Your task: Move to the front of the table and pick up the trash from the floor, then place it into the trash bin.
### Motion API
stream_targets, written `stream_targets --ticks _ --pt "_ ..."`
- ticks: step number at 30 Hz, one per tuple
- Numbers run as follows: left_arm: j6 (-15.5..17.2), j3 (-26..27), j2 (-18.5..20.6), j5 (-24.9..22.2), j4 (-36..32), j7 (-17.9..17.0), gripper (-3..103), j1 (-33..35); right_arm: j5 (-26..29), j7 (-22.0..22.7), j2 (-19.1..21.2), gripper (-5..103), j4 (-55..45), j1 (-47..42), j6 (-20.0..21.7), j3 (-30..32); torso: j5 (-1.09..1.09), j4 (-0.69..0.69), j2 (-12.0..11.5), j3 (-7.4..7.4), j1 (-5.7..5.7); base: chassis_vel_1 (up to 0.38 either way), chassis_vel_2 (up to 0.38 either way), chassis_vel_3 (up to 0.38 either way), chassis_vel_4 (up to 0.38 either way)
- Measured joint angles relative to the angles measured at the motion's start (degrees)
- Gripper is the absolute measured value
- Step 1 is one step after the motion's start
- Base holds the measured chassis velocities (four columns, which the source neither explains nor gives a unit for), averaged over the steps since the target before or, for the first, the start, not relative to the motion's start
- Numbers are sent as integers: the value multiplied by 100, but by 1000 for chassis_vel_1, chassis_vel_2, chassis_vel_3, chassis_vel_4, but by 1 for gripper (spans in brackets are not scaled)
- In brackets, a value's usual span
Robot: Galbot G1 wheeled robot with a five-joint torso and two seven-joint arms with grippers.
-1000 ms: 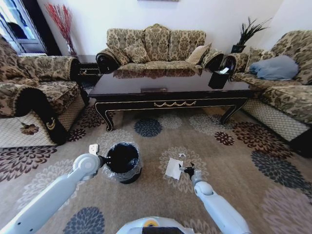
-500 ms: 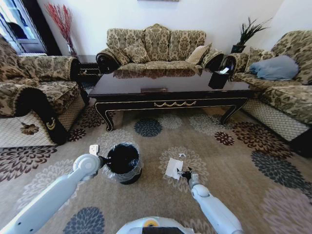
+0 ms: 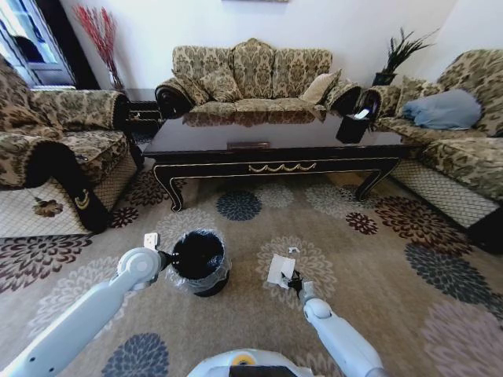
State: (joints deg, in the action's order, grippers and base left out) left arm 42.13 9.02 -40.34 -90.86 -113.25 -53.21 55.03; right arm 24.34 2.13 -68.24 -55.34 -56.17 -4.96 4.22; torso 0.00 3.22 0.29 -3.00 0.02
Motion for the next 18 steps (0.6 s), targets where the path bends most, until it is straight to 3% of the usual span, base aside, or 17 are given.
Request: stream_targets --ticks 4,6,9,12,15,16,18 --pt "0 -4 4 11 2 1 0 9 -34 -1 -14 48 1 -20 -21 0 0 -1 0 0 0 0 0 0 0" --pt "0 -9 11 15 2 1 0 9 -35 0 2 37 -40 -43 -22 4 2 -1 0 0 0 0 0 0 0" --pt "0 -24 13 19 1 1 0 -1 -32 9 46 32 -83 -67 -20 12 1 -1 0 0 0 0 0 0 0" --pt "0 -58 5 22 -19 -13 0 -19 -26 25 137 16 -173 -111 -6 30 0 2 0 0 0 0 0 0 0" --pt "0 -71 -4 24 -34 -23 0 -21 -16 47 176 10 -252 -142 10 49 0 2 0 -1 0 0 0 0 0" --pt "0 -86 -9 26 -50 -36 0 -18 16 69 228 2 -384 -189 27 64 0 2 0 -1 0 0 0 0 0" --pt "0 -95 -10 34 -62 -41 0 -13 42 79 272 2 -483 -226 40 71 0 2 0 0 0 0 0 0 0"
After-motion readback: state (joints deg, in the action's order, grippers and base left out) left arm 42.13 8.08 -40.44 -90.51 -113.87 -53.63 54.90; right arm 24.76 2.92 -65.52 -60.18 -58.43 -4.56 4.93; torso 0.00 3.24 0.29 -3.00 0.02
